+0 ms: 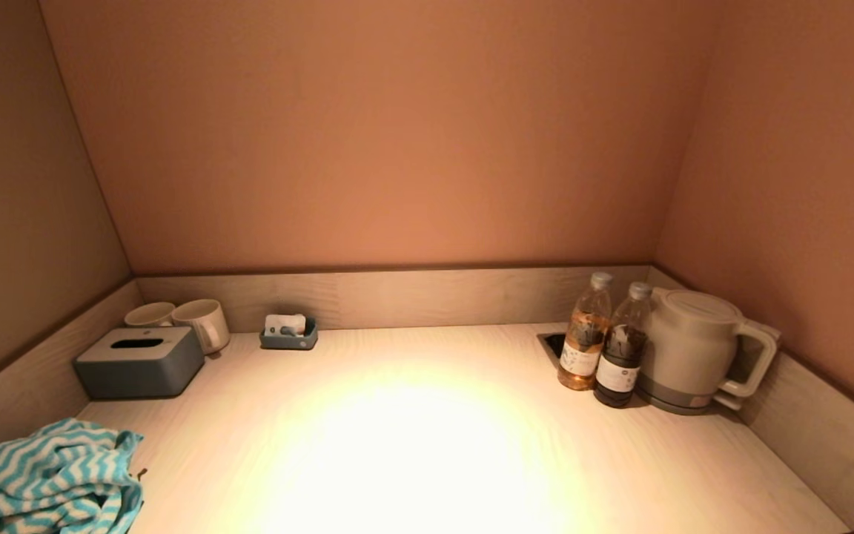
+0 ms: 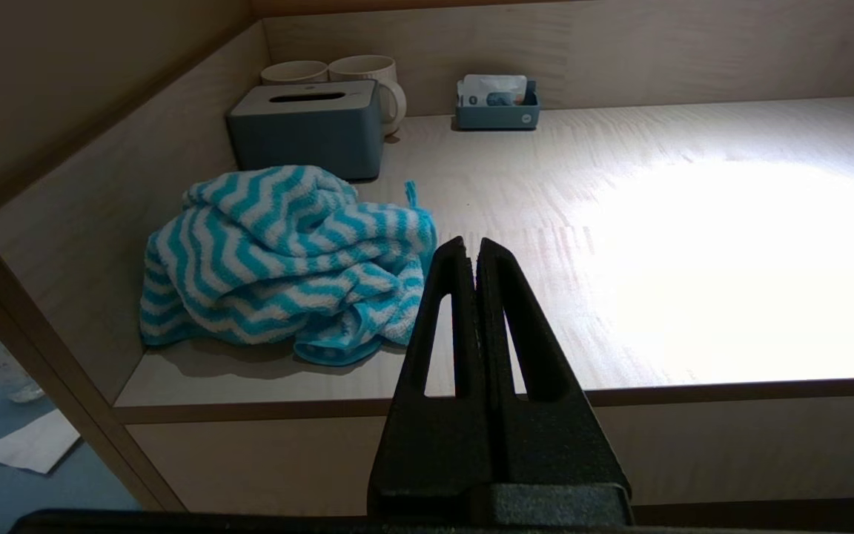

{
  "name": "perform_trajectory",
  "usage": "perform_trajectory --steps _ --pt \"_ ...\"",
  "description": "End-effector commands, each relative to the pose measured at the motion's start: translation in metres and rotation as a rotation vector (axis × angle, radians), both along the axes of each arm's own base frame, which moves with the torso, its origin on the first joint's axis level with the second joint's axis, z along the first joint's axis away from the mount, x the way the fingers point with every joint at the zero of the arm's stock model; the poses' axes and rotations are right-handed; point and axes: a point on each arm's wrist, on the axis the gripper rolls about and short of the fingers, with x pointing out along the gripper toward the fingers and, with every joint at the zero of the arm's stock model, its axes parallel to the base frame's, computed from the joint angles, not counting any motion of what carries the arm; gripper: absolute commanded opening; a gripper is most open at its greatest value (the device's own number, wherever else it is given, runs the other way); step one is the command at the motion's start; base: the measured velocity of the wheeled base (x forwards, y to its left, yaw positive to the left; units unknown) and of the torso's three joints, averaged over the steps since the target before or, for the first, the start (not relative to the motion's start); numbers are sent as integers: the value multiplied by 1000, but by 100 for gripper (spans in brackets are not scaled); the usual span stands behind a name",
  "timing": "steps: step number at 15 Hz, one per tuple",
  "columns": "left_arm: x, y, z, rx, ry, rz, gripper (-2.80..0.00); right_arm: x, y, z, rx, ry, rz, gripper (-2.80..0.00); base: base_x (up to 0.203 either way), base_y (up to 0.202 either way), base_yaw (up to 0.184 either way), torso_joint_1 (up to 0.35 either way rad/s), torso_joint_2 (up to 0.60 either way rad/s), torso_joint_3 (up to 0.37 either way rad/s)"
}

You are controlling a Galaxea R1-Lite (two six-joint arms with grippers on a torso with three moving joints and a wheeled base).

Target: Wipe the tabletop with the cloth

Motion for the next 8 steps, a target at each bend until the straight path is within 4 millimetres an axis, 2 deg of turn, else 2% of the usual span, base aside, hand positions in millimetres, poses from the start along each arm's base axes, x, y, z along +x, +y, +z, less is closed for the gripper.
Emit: perform_trajectory --steps 1,8 --pt "0 0 0 0 -1 1 -280 0 0 0 0 1 1 -280 0 0 0 0 0 0" --pt "0 0 0 0 -1 1 -280 0 0 0 0 1 1 -280 0 0 0 0 0 0"
